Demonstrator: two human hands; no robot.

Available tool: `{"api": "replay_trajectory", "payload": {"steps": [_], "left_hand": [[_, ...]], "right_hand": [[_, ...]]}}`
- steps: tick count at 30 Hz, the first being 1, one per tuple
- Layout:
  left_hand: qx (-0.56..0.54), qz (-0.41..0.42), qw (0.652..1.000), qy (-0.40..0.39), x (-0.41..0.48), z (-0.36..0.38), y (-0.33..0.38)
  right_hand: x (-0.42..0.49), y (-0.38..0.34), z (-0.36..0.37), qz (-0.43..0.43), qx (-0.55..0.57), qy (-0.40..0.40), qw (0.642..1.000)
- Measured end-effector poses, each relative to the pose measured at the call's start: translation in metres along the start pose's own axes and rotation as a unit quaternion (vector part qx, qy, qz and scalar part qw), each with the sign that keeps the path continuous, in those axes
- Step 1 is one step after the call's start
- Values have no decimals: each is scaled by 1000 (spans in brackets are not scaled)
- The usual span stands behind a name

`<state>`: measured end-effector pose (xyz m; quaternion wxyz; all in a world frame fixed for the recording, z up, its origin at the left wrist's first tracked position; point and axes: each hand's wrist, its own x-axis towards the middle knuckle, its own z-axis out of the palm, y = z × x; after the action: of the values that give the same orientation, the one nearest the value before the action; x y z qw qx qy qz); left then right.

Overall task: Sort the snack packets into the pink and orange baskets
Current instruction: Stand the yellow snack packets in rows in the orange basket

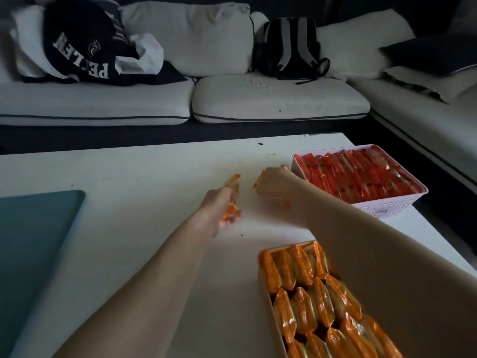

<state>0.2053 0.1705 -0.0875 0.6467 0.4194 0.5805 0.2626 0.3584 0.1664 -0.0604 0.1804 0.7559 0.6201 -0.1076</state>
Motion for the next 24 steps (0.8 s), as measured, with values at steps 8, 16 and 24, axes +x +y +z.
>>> {"api": "replay_trajectory", "payload": {"steps": [8, 16, 24], "left_hand": [[-70, -40, 996, -27, -30, 2, -2], [54, 176, 983, -10, -146, 7, 10], [351, 292, 889, -32, -230, 63, -31]], "right_hand": [[-21, -2, 5, -4, 164, 15, 986], [-175, 50, -31, -76, 577, 135, 802], [-270, 100, 29, 17, 290, 78, 954]]}}
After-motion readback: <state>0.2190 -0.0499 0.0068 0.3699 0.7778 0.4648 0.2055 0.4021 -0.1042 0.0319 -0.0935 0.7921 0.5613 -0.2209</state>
